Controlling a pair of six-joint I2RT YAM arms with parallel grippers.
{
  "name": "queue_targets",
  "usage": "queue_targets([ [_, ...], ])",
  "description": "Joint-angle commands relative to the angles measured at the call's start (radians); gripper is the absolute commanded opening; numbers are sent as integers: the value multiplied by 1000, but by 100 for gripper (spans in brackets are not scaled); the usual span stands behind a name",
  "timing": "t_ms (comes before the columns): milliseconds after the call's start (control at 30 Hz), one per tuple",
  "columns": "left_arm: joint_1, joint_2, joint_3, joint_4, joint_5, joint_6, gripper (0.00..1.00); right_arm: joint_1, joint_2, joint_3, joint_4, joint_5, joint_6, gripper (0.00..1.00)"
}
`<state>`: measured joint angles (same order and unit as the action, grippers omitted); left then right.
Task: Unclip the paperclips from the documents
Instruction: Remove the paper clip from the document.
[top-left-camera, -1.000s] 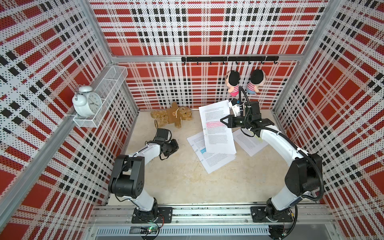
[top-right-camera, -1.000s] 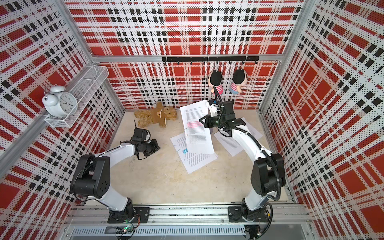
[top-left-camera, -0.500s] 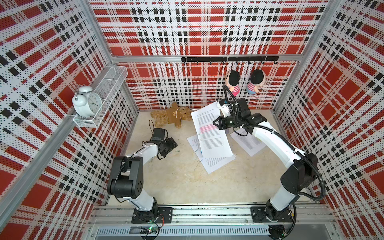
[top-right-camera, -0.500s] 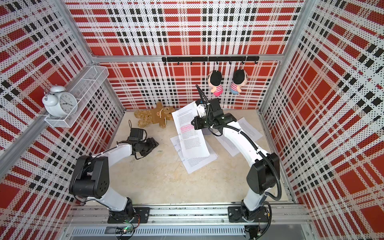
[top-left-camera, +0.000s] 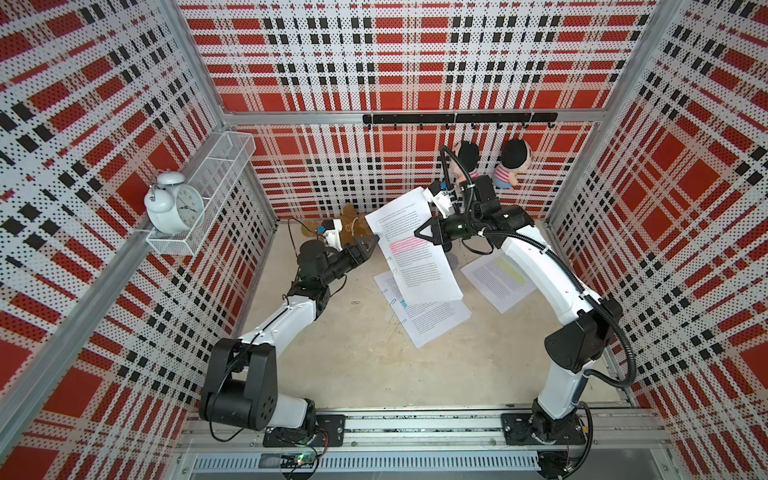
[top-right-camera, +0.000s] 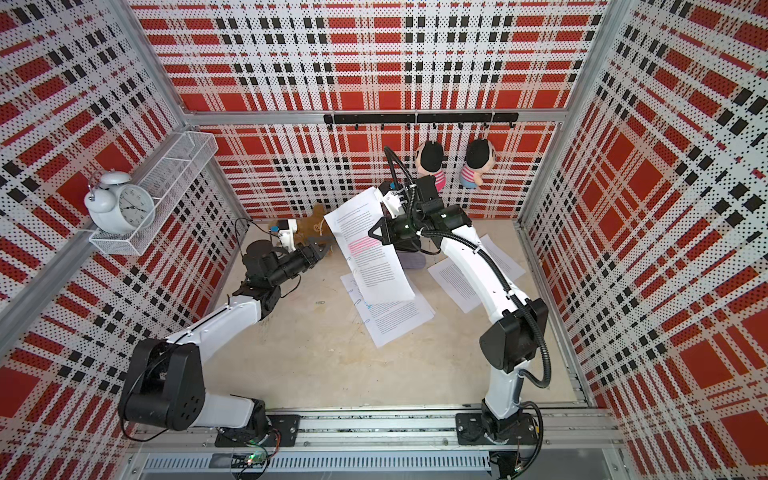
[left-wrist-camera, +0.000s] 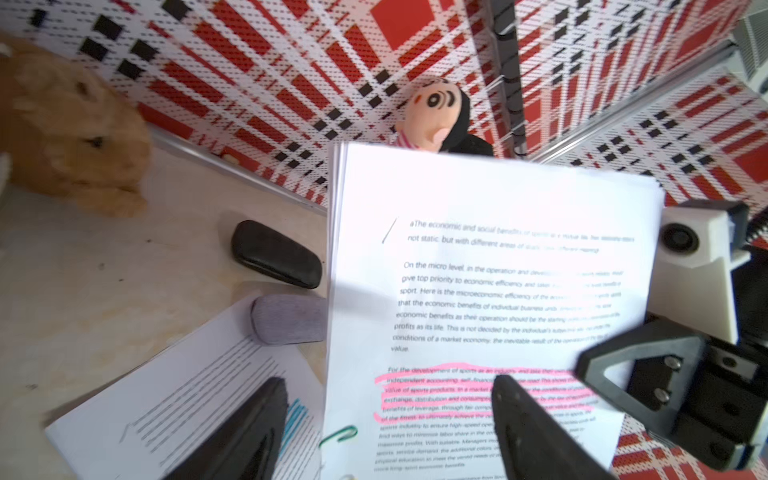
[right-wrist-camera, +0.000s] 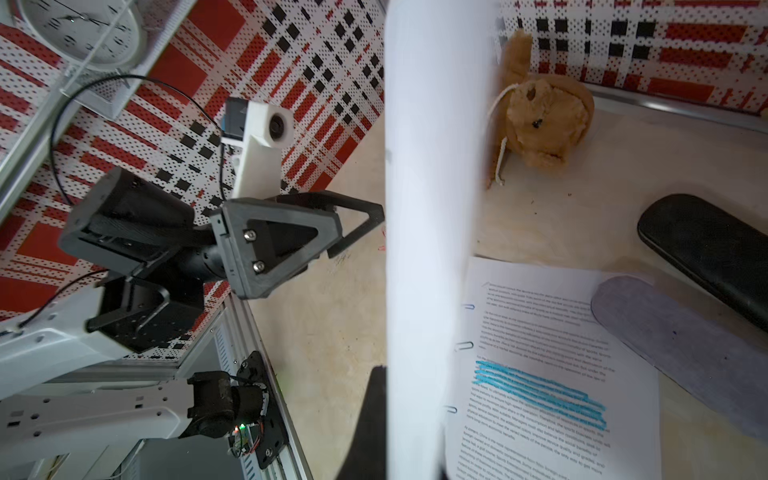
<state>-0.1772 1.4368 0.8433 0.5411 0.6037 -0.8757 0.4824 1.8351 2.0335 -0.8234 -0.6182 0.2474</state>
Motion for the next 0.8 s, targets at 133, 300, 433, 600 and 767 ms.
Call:
queue_targets([
  [133,1,59,-23,295,120,-114,85,6,-5,94,-5,-90,10,0],
  [300,-6,122,10,428,195,-184,86,7,-17,123,23,-115,42,0],
  [433,-19,163,53,482,276,-215,86,7,-10,158,22,-138,49,0],
  [600,-16,177,41,547,314,-261,78,8,-9,170,36,-157,60,0],
  [767,13,162,5,643,333,-332,50,4,-4,170,22,-148,46,0],
])
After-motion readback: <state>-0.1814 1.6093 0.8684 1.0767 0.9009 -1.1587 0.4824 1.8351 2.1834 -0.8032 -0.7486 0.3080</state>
